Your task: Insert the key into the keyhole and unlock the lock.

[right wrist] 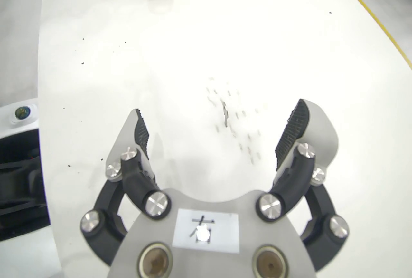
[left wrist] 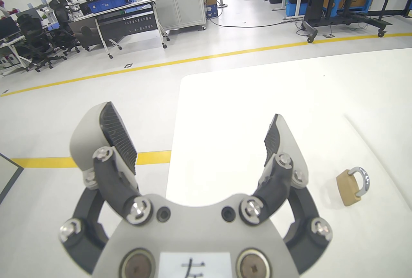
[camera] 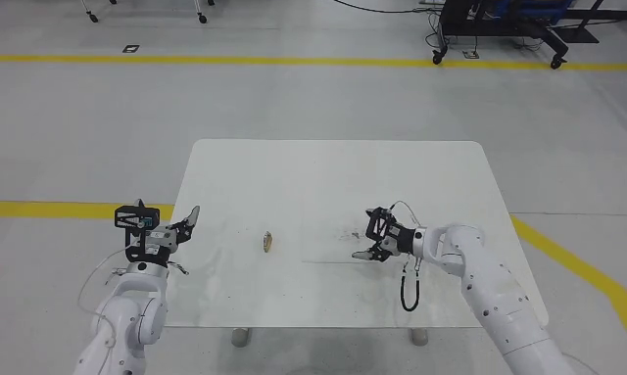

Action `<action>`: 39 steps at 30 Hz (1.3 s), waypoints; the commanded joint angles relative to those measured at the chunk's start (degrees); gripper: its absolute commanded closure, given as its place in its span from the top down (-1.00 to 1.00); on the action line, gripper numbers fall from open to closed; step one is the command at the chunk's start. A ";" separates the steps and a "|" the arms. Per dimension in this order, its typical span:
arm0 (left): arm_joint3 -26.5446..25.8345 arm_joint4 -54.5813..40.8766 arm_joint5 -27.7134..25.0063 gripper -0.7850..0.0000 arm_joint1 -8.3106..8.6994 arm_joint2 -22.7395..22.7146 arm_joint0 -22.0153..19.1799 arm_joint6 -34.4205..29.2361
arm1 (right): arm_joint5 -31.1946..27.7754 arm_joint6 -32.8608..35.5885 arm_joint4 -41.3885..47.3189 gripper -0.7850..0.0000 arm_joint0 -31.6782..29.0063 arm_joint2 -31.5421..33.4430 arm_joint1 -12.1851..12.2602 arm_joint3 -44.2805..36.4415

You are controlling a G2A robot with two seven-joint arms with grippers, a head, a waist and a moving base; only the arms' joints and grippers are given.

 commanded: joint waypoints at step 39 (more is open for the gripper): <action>0.00 0.00 0.00 1.00 0.00 0.00 0.00 0.00 | -0.99 -9.82 0.75 -1.00 5.60 -1.56 1.10 5.31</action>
